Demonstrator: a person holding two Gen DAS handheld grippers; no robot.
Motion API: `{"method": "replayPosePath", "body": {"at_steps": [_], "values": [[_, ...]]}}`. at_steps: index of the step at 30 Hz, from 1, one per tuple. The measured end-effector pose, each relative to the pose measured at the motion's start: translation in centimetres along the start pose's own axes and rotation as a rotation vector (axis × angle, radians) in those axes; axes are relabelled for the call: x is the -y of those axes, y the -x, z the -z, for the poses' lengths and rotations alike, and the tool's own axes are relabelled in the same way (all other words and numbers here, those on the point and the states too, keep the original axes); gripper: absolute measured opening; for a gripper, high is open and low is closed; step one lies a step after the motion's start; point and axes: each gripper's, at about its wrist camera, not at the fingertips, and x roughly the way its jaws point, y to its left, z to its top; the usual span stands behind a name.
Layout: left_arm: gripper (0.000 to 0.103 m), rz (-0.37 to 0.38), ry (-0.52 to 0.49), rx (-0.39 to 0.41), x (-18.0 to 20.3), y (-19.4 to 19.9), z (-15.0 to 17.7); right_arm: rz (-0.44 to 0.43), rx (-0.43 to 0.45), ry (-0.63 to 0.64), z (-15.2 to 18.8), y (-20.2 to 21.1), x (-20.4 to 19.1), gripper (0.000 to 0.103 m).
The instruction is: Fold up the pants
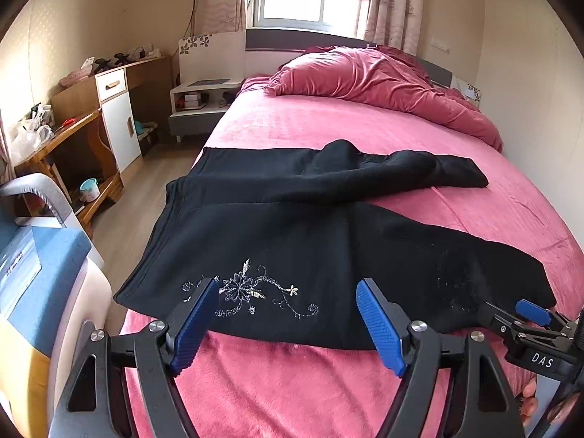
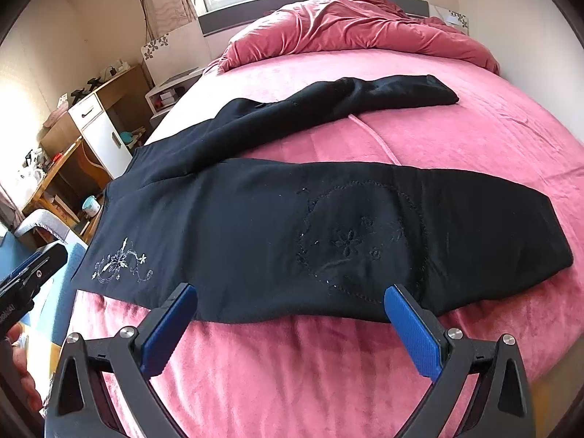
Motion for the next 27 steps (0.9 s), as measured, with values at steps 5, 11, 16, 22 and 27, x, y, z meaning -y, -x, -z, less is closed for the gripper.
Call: {"method": "replayPosePath", "body": {"at_steps": [5, 11, 16, 22, 27], "values": [[0.079, 0.000, 0.010, -0.007, -0.58, 0.22, 0.05, 0.003, 0.003, -0.002, -0.03, 0.39, 0.09, 0.103], [0.079, 0.002, 0.014, -0.011, -0.89, 0.42, 0.19, 0.002, 0.009, 0.004, -0.15, 0.71, -0.07, 0.103], [0.079, 0.005, 0.018, -0.009, -1.06, 0.57, 0.13, 0.002, 0.011, 0.009, -0.20, 0.88, -0.27, 0.103], [0.079, 0.008, 0.017, -0.009, -1.16, 0.68, 0.04, 0.001, 0.007, 0.012, -0.19, 0.76, -0.32, 0.103], [0.079, 0.009, 0.017, -0.010, -1.19, 0.75, 0.10, 0.001, 0.006, 0.012, -0.12, 0.69, -0.37, 0.103]]}}
